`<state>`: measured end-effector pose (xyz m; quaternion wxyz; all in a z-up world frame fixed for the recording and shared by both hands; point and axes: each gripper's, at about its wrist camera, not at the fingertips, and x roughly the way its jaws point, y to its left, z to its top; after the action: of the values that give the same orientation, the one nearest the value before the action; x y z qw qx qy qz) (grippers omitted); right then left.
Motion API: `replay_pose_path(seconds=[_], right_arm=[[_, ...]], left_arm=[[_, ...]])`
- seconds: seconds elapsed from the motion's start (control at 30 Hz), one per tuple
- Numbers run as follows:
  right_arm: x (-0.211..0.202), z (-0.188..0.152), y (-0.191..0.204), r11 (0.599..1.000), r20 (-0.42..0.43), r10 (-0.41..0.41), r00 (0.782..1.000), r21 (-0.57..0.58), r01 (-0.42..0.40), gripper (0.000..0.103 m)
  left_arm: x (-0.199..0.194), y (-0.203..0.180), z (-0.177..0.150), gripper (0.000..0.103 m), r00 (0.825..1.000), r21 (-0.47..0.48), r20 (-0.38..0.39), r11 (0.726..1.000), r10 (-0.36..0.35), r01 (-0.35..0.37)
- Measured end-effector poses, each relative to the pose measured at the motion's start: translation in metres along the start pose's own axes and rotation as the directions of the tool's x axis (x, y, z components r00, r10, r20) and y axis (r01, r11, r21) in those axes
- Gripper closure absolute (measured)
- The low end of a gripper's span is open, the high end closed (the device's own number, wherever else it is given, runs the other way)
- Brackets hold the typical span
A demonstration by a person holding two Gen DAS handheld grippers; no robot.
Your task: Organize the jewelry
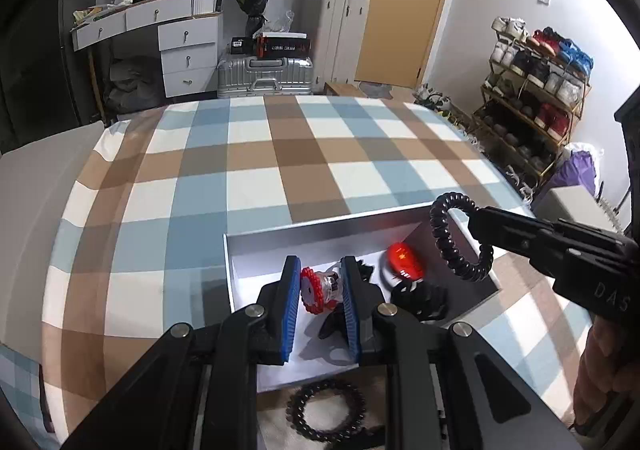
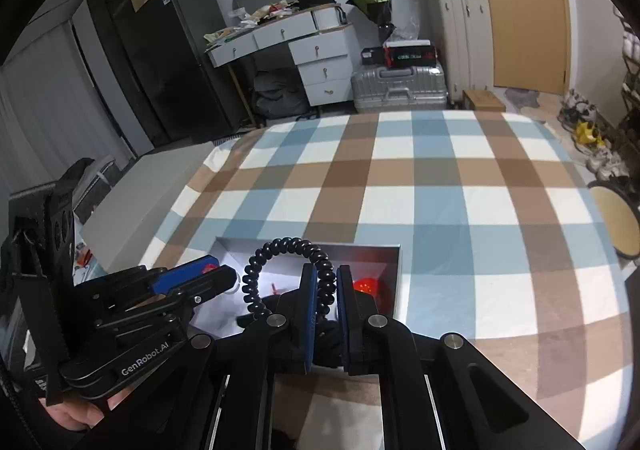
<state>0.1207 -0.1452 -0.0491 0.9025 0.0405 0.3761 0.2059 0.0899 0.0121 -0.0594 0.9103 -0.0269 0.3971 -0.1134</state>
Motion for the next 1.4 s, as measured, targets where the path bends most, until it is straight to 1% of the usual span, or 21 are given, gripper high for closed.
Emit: replay_pose_path(seconds=[0.1,0.17,0.23,0.27,0.33,0.43,0.6,0.67,0.73,0.8,0.83,0.87,0.93,1.07,1.13,1.17,1.23,1.27,1.37,1.4], right_arm=[[0.011,-0.005,-0.007,1.000,-0.030,0.008,1.000,0.021,-0.008,0.094],[0.012,-0.006,-0.007,1.000,-0.029,0.007,1.000,0.023,-0.007,0.094],[0.012,-0.007,-0.007,1.000,-0.022,0.008,1.000,0.021,-0.008,0.094],[0.012,-0.007,-0.007,1.000,-0.020,0.010,1.000,0.020,-0.009,0.094],[0.012,-0.008,-0.007,1.000,-0.014,0.007,1.000,0.017,-0.007,0.094],[0.016,-0.011,-0.009,1.000,-0.020,-0.014,1.000,0.020,0.014,0.094],[0.014,-0.010,-0.011,0.998,-0.015,-0.009,1.000,0.058,0.010,0.092],[0.012,-0.010,-0.009,0.998,-0.008,-0.003,1.000,0.062,0.003,0.092],[0.010,-0.009,-0.006,0.999,0.010,-0.014,1.000,0.052,0.014,0.092],[0.007,-0.009,-0.006,0.999,0.034,-0.021,0.999,0.047,0.019,0.091],[0.003,-0.008,-0.006,0.999,0.050,-0.028,0.998,0.044,0.026,0.088],[0.001,-0.008,-0.006,0.998,0.062,-0.034,0.998,0.045,0.031,0.085],[-0.005,-0.009,-0.009,0.998,0.081,-0.033,0.996,0.062,0.028,0.074],[-0.010,-0.011,-0.010,0.997,0.089,-0.035,0.995,0.072,0.029,0.073],[-0.013,-0.013,-0.009,0.997,0.096,-0.041,0.995,0.070,0.034,0.068],[-0.015,-0.013,-0.008,0.997,0.100,-0.040,0.994,0.068,0.033,0.068],[-0.020,-0.014,-0.005,0.998,0.116,-0.039,0.993,0.062,0.032,0.061],[-0.023,-0.016,-0.002,0.998,0.126,-0.041,0.991,0.055,0.034,0.060],[-0.031,-0.019,0.006,0.999,0.150,-0.035,0.988,0.023,0.032,0.055],[-0.034,-0.021,0.008,0.999,0.155,-0.034,0.987,0.014,0.032,0.052]], left_arm=[[0.002,-0.004,-0.001,0.088,1.000,0.010,-0.014,1.000,-0.025,0.025],[0.002,-0.007,-0.001,0.088,0.999,0.020,-0.016,0.999,-0.036,0.036],[0.001,-0.009,0.000,0.088,1.000,0.032,-0.009,0.999,-0.026,0.026],[-0.001,-0.009,-0.001,0.088,1.000,0.020,0.014,1.000,-0.005,0.005],[0.001,-0.006,0.000,0.088,1.000,0.004,0.007,1.000,-0.012,0.012],[0.002,-0.003,0.000,0.088,1.000,-0.018,0.006,1.000,-0.003,0.003],[0.003,-0.001,0.000,0.088,1.000,-0.034,0.006,0.999,0.007,-0.007],[0.005,-0.002,0.000,0.088,1.000,-0.036,0.002,0.999,-0.001,0.001],[0.007,-0.002,0.000,0.086,1.000,-0.043,0.004,0.999,-0.015,0.015],[0.010,-0.004,0.001,0.075,1.000,-0.033,-0.020,0.999,-0.004,0.004],[0.010,-0.004,0.001,0.056,1.000,-0.032,-0.021,0.999,-0.002,0.001],[0.008,-0.003,0.001,0.042,1.000,-0.034,-0.009,0.999,-0.009,0.009],[-0.001,-0.001,0.001,0.034,0.999,-0.037,0.034,0.999,-0.012,0.013],[-0.017,0.006,0.003,0.034,0.996,-0.051,0.087,0.998,-0.026,0.030],[-0.025,0.012,0.003,0.034,0.993,-0.077,0.114,0.996,-0.027,0.036],[-0.030,0.016,0.004,0.034,0.991,-0.097,0.130,0.995,-0.027,0.039],[-0.040,0.024,0.004,0.034,0.987,-0.127,0.159,0.991,-0.019,0.039],[-0.043,0.025,0.004,0.034,0.985,-0.138,0.170,0.990,-0.017,0.041],[-0.055,0.033,0.003,0.033,0.977,-0.168,0.212,0.985,0.009,0.028],[-0.058,0.035,0.002,0.032,0.975,-0.173,0.220,0.985,0.017,0.022]])
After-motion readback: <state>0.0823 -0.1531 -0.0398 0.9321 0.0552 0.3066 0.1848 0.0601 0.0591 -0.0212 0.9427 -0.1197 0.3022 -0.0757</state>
